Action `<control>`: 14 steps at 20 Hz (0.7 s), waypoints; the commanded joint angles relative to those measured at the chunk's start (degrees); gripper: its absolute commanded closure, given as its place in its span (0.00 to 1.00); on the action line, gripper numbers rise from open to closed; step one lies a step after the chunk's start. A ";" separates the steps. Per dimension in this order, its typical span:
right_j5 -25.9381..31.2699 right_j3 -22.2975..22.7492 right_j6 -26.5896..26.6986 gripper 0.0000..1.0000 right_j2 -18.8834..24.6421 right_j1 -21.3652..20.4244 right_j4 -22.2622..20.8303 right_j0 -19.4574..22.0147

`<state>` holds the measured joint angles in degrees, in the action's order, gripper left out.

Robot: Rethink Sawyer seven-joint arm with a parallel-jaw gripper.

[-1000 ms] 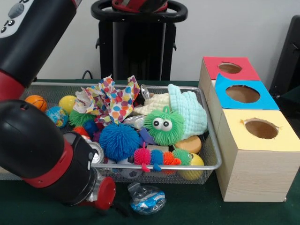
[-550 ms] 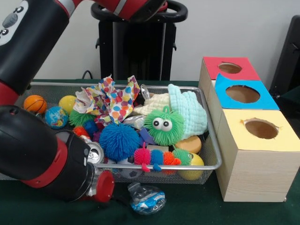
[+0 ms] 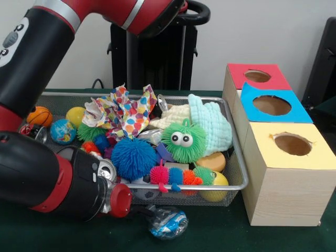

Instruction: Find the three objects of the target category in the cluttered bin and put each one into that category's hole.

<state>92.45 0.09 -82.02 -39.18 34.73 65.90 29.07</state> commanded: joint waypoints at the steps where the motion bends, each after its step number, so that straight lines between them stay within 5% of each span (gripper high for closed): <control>1: 5.82 5.15 15.86 0.00 -4.89 12.12 2.32 0.37; 14: 8.53 4.37 15.73 0.00 -6.68 13.49 5.62 0.76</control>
<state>94.49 -2.26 -82.00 -43.07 38.23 74.08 30.77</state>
